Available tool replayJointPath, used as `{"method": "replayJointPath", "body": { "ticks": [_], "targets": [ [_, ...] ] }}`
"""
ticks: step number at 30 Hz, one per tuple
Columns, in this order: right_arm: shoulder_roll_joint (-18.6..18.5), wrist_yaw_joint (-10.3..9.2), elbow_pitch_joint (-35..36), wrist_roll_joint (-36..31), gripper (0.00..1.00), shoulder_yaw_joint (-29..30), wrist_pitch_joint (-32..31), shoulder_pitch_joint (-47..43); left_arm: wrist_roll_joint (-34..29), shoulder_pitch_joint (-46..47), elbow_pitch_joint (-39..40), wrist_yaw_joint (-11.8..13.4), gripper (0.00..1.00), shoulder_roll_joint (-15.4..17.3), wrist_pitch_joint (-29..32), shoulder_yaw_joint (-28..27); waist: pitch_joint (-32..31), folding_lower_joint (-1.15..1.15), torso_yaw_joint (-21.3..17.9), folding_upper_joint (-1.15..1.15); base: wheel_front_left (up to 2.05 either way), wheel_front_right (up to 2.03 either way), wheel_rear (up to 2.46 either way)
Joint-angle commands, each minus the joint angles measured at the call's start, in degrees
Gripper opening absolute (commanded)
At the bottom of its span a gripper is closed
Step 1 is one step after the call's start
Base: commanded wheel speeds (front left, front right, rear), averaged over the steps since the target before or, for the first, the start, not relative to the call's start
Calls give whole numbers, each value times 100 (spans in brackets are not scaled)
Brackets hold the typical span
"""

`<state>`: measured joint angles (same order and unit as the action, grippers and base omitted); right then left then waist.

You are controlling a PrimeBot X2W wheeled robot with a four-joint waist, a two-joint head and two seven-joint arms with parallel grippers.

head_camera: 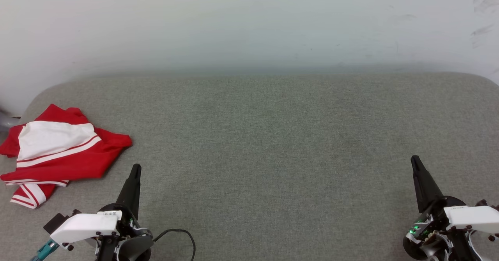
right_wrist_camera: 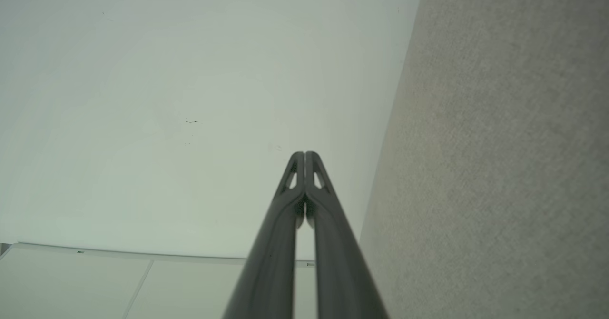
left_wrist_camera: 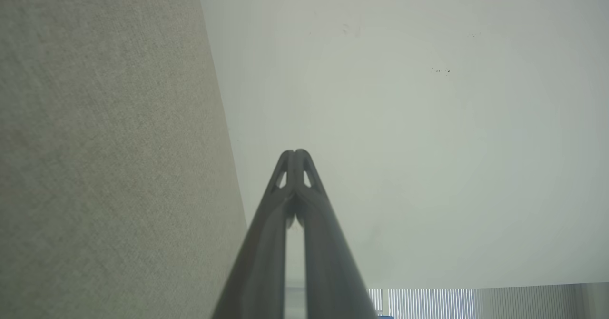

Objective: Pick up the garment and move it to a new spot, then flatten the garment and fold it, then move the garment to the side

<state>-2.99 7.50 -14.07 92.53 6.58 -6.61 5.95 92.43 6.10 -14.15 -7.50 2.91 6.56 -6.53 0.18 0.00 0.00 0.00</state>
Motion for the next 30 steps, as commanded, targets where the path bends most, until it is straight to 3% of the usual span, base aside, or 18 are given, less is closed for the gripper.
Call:
{"method": "replayJointPath", "body": {
  "ticks": [1, 27, 28, 29, 30],
  "targets": [
    [18, -2, -2, -29, 0, -1, -7, 64, -5, 38, 7, -11, 0, -8, 13, -10, 0, 0, 0, 0, 0, 0, 0],
    [18, -2, -2, -27, 0, -4, -5, 64, -5, 38, 7, -11, 0, -8, 12, -10, 0, 0, 0, 0, 0, 0, 0],
    [1, 1, -17, 0, 100, -1, 3, -11, -1, -6, -20, 0, 100, -1, -4, 5, 0, 0, 0, 0, 0, 0, 0],
    [2, 0, -54, -3, 0, -6, 8, -40, -3, -31, -53, 0, 0, -4, -10, 11, 0, 0, 0, 0, 0, 0, 0],
    [3, 0, -129, 2, 100, -7, 0, -103, 0, -92, -122, 1, 100, -11, -2, 16, 0, 0, 0, 0, 0, 0, 0]
  ]
}}
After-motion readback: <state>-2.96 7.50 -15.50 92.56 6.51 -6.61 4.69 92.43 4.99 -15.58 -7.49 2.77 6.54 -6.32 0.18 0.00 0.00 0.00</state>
